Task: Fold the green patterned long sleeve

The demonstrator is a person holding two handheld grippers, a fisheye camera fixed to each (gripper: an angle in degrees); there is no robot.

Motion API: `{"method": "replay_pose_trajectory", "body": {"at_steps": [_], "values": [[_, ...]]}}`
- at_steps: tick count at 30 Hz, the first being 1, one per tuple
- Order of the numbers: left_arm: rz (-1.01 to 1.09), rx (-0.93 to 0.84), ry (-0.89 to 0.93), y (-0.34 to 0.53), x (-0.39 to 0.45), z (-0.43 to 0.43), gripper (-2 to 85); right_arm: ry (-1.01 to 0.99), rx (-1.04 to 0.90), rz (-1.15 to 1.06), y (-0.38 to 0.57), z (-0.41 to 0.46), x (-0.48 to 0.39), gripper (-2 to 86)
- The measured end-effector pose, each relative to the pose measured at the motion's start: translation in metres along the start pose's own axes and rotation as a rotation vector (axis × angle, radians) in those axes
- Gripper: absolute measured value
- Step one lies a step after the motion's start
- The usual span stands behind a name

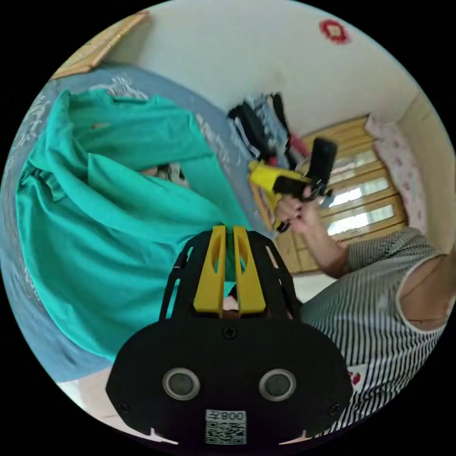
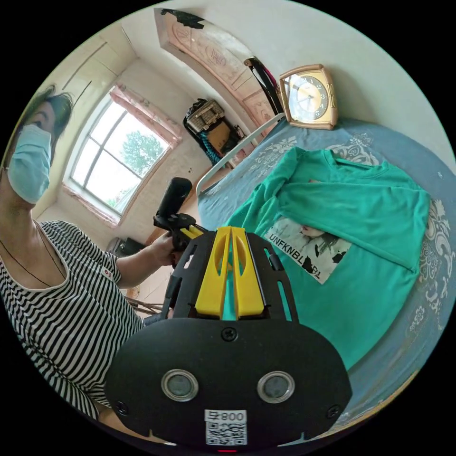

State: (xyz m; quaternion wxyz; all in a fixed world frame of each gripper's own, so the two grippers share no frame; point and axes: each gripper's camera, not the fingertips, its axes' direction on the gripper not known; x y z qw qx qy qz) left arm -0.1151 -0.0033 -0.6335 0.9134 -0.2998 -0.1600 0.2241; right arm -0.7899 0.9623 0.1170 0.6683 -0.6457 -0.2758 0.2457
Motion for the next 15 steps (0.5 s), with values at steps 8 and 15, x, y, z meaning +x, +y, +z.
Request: {"method": "replay_pose_trajectory", "body": {"at_steps": [8, 15], "values": [[-0.117, 0.076, -0.047, 0.074, 0.005, 0.046, 11.8, 0.029, -0.186, -0.001, 0.016, 0.041, -0.005, 3.4], [-0.189, 0.063, -0.054, 0.112, -0.01, 0.075, 11.6, 0.125, -0.318, -0.209, 0.001, 0.075, -0.054, 6.0]]}}
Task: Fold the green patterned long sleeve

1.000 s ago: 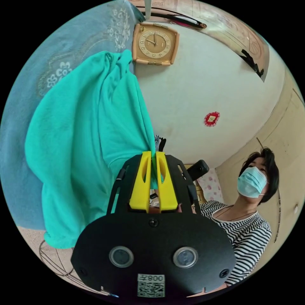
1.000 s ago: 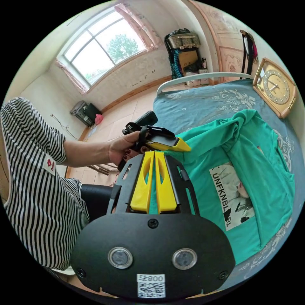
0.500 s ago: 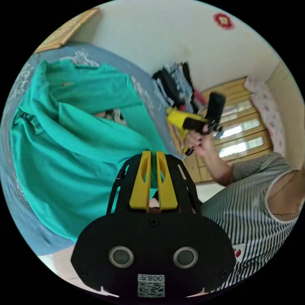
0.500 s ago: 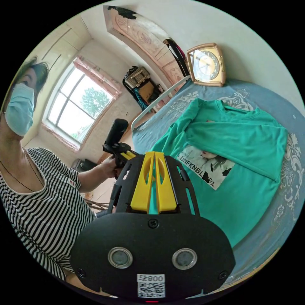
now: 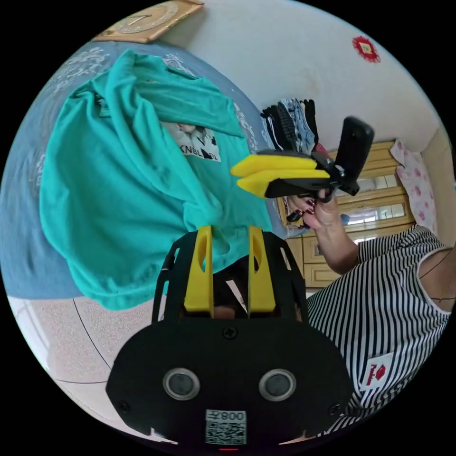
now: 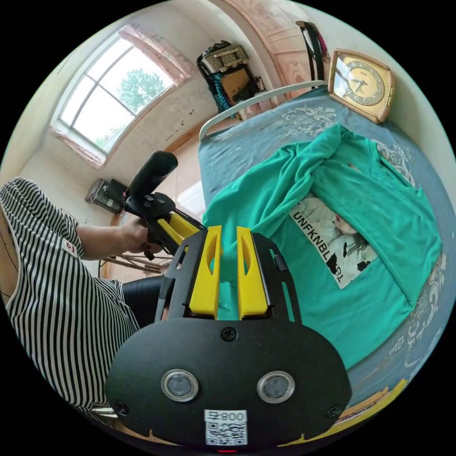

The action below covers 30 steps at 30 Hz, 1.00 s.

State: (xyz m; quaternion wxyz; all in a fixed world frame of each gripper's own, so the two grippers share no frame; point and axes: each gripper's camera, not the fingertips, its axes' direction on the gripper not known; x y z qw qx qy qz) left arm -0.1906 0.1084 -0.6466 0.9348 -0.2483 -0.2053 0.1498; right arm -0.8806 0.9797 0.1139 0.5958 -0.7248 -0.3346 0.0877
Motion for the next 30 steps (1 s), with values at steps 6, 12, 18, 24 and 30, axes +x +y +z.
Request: {"method": "replay_pose_trajectory", "body": {"at_steps": [6, 12, 18, 24, 30], "values": [[0.083, -0.023, 0.04, -0.013, 0.023, 0.037, 10.7, 0.153, -0.185, -0.085, -0.009, 0.03, 0.004, 3.5], [-0.051, -0.013, 0.065, 0.025, -0.031, 0.028, 10.1, 0.028, -0.229, 0.092, 0.024, 0.026, 0.059, 4.7], [-0.142, 0.025, 0.108, 0.049, -0.071, 0.015, 9.9, 0.144, -0.271, -0.024, 0.029, 0.028, 0.031, 8.7], [-0.144, 0.039, 0.132, 0.053, -0.084, 0.003, 9.6, 0.3, -0.404, 0.009, 0.045, 0.065, 0.059, 6.0], [-0.16, 0.141, 0.174, 0.076, -0.106, -0.039, 8.7, -0.049, -0.179, 0.078, 0.042, -0.017, 0.093, 2.7]]}}
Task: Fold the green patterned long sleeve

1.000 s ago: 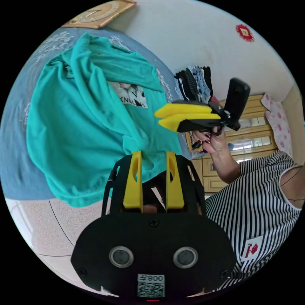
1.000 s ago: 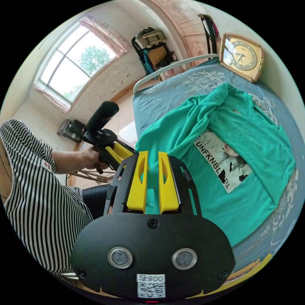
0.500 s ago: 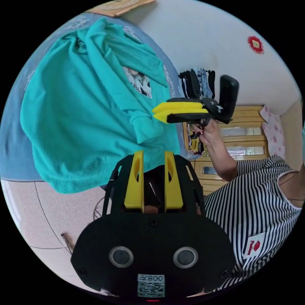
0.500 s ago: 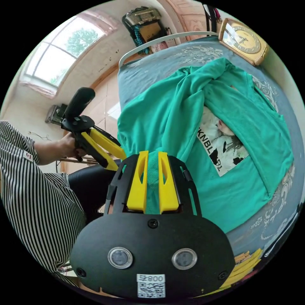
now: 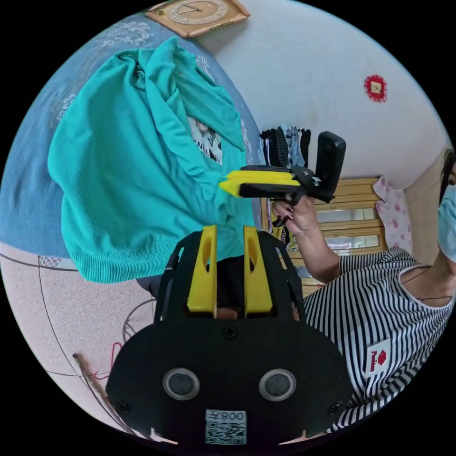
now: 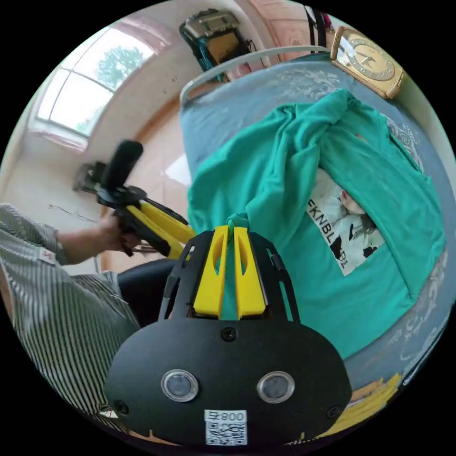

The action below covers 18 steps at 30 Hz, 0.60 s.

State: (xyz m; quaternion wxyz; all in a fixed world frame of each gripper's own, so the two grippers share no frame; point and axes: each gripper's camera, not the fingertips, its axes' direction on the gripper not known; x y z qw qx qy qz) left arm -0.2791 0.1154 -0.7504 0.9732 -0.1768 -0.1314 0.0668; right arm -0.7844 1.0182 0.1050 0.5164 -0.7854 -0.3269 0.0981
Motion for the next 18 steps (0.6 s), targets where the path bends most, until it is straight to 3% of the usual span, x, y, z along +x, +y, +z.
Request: {"method": "replay_pose_trajectory", "body": {"at_steps": [4, 8, 12, 15, 16, 18], "values": [[0.015, 0.134, 0.087, 0.0, -0.009, -0.048, 8.5, -0.385, 0.462, -0.058, 0.008, -0.127, 0.036, 2.2], [0.069, 0.192, 0.142, -0.009, -0.008, -0.079, 8.2, -0.408, 0.728, -0.047, 0.041, -0.21, 0.079, 2.1], [0.065, 0.197, 0.194, -0.015, -0.02, -0.08, 8.0, -0.363, 0.761, 0.19, 0.101, -0.194, 0.141, 2.1], [0.042, 0.169, 0.211, -0.018, -0.037, -0.067, 8.0, -0.329, 0.709, 0.566, 0.174, -0.139, 0.219, 2.3], [0.027, 0.155, 0.213, -0.02, -0.045, -0.061, 7.9, -0.366, 0.68, 0.728, 0.206, -0.116, 0.25, 2.3], [0.013, 0.138, 0.215, -0.025, -0.056, -0.053, 8.0, -0.45, 0.736, 0.837, 0.247, -0.096, 0.278, 2.5]]}}
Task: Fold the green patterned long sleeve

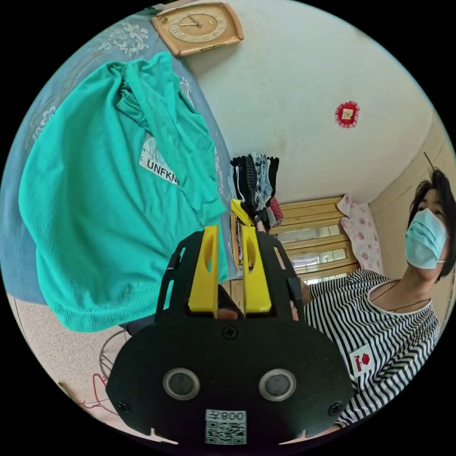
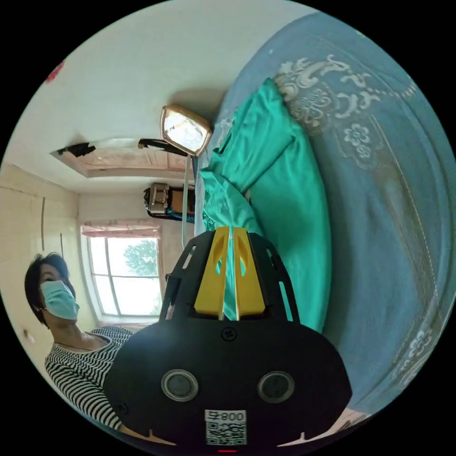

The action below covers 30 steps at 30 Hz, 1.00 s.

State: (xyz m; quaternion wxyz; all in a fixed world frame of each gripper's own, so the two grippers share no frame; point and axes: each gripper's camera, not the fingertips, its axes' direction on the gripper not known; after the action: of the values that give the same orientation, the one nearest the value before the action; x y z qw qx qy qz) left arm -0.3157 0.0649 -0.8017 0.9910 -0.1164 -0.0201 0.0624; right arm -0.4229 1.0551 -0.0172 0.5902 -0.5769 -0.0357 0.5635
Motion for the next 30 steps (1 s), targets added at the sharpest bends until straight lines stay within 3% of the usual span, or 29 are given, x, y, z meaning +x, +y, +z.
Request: {"method": "replay_pose_trajectory", "body": {"at_steps": [6, 11, 14, 21, 30], "values": [[-0.015, -0.062, -0.059, -0.047, -0.036, 0.032, 9.3, 0.179, -0.049, -0.13, -0.026, 0.009, -0.006, 5.5], [-0.046, -0.078, -0.181, -0.112, -0.075, 0.083, 9.7, 0.558, -0.137, -0.351, -0.06, 0.058, -0.038, 7.6], [-0.078, -0.053, -0.226, -0.129, -0.094, 0.097, 6.9, 0.679, -0.232, -0.396, -0.07, 0.092, -0.035, 7.1], [-0.112, 0.003, -0.18, -0.124, -0.1, 0.096, 1.9, 0.68, -0.274, -0.449, -0.084, 0.11, -0.04, 3.3], [0.001, 0.051, -0.08, -0.135, -0.058, 0.111, 1.8, 0.697, -0.17, -0.613, -0.132, 0.076, -0.098, 2.0]]}}
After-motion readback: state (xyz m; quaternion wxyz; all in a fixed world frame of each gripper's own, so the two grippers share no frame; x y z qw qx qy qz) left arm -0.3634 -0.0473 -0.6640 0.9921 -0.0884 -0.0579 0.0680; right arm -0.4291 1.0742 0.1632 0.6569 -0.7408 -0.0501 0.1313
